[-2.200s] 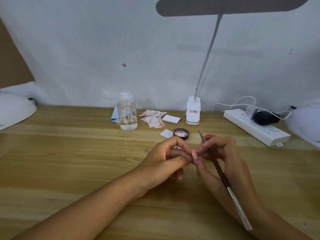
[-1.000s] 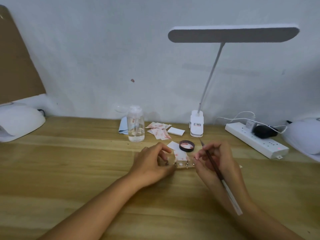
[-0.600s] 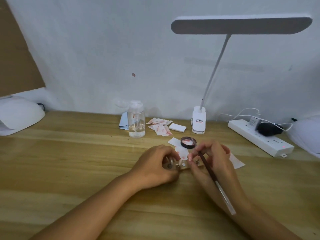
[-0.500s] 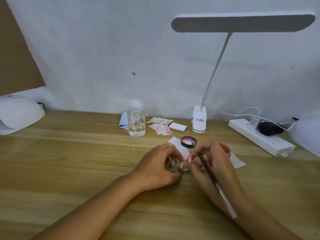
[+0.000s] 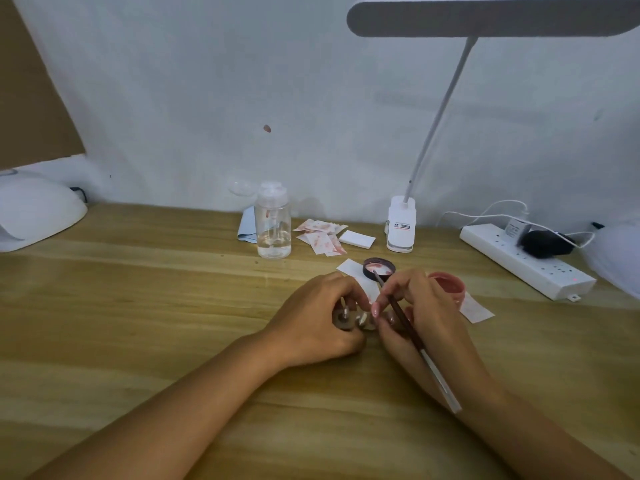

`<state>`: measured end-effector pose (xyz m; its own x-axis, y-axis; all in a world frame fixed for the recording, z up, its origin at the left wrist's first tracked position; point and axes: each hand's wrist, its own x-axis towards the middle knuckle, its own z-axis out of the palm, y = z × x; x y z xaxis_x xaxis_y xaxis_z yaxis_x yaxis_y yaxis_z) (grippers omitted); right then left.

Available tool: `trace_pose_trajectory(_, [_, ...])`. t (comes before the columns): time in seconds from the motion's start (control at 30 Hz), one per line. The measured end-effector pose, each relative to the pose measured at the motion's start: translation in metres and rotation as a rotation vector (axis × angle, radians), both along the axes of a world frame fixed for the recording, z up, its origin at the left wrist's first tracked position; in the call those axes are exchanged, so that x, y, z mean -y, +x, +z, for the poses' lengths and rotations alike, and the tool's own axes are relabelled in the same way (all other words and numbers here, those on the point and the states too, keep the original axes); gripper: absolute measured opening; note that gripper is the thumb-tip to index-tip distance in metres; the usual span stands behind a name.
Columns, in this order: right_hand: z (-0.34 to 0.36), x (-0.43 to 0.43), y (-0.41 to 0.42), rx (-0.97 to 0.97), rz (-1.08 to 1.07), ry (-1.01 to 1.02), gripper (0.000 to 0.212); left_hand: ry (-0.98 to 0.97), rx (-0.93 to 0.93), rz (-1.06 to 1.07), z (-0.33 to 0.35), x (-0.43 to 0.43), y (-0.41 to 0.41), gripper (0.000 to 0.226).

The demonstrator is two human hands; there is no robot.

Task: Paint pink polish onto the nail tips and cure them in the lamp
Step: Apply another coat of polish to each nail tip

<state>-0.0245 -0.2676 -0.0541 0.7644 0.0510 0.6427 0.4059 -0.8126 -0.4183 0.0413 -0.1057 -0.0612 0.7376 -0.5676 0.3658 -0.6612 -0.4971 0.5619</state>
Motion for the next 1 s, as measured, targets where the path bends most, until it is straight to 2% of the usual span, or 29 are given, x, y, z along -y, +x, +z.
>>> trace_pose_trajectory(0.47, [-0.001, 0.006, -0.005, 0.004, 0.010, -0.196, 0.035, 0.024, 0.008, 0.018, 0.001, 0.001, -0.001, 0.038])
trace_pose_trajectory(0.77, [0.010, 0.002, -0.017, 0.001, -0.081, -0.201, 0.046, -0.006, -0.014, 0.044, 0.001, 0.000, 0.000, 0.029])
trace_pose_trajectory(0.8, [0.014, 0.003, -0.020, 0.013, -0.084, -0.143, 0.042, -0.017, -0.015, 0.048, 0.001, -0.001, 0.000, 0.027])
trace_pose_trajectory(0.9, [0.030, 0.001, -0.026, 0.024, 0.044, 0.292, 0.021, -0.024, -0.011, 0.046, 0.000, 0.000, 0.000, 0.026])
trace_pose_trajectory(1.0, [0.040, -0.001, -0.031, 0.019, 0.115, 0.656, 0.019, -0.019, -0.015, 0.052, 0.000, 0.000, 0.000, 0.027])
